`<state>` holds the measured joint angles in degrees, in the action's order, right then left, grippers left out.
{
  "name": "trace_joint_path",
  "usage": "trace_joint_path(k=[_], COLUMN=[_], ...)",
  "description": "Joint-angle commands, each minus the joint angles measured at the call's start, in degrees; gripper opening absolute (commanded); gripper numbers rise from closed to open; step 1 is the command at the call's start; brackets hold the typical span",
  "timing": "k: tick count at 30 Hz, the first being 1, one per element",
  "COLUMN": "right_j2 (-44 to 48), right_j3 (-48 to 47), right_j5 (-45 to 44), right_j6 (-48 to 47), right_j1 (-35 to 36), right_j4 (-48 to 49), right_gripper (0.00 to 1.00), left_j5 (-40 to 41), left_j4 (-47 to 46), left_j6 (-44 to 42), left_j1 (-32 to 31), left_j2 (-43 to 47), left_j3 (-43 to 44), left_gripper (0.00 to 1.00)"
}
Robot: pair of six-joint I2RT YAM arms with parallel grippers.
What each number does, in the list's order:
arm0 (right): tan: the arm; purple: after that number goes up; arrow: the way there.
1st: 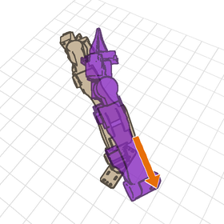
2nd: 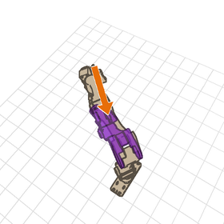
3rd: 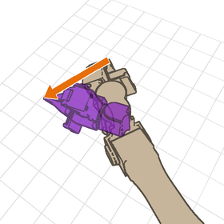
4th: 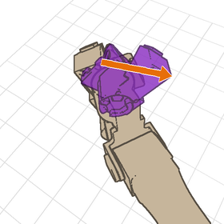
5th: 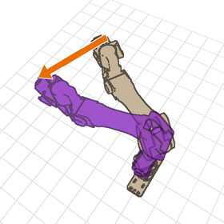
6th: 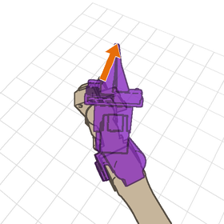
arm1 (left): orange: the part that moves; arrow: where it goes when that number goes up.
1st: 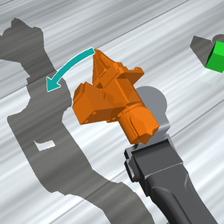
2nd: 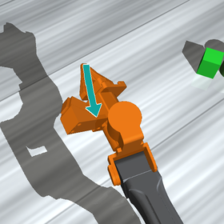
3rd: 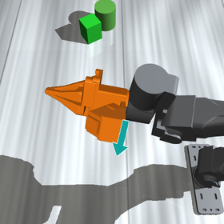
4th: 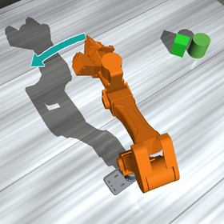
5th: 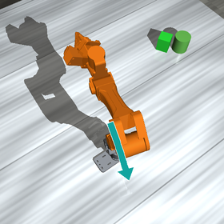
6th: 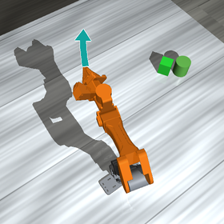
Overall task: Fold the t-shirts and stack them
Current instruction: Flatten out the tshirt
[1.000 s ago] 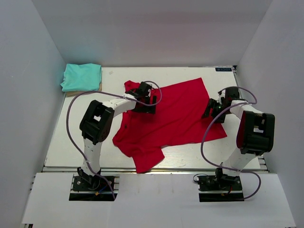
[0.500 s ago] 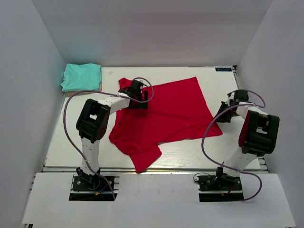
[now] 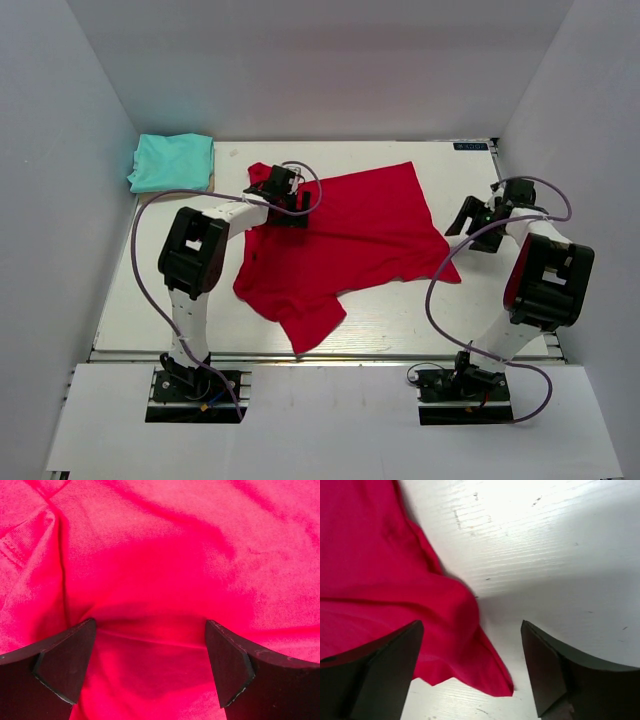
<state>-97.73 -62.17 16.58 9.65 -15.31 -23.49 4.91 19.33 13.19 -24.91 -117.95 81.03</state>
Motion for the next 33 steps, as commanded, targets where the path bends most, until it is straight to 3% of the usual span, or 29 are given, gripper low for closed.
trace_joint_path(k=[1,8,18,22,27,29,32,33], right_j2=[5.1,12.3,5.9,0.9,-3.0,-3.8,-4.4,-4.4], right_j3=[-0.3,4.2,4.4,3.7,2.9,2.8,2.8,3.2], right_j5=[3.6,8.1,8.3,5.8,0.7,-0.3,-0.9,-1.0], right_j6=[-0.9,-1.3,-0.2,0.8,1.5,1.9,2.5,2.6], right_j1=[0.2,6.6,17.4,19.9,21.2,21.3,21.5,21.6], right_j4=[2.6,4.8,7.9,8.0,6.1,6.2,5.8,6.0], right_gripper=[0.88,0.9,0.9,0.9,0.9,0.9,0.9,0.9], left_j5=[-4.7,-1.5,16.3,17.9,13.0,11.1,9.2,8.6], left_j4=[0.3,0.9,11.2,10.0,3.2,1.3,0.5,-0.2], left_j6=[-1.3,-1.3,4.6,5.9,5.9,5.9,5.9,5.9], left_j1=[0.4,0.4,2.2,4.3,7.2,7.8,8.3,8.8], left_j2=[0.5,8.6,15.5,16.9,16.3,14.5,12.9,12.2], left_j3=[0.0,-1.4,-7.6,-10.2,-12.1,-12.1,-10.9,-10.9], left_gripper=[1.0,1.0,1.0,1.0,1.0,0.95,0.79,0.69])
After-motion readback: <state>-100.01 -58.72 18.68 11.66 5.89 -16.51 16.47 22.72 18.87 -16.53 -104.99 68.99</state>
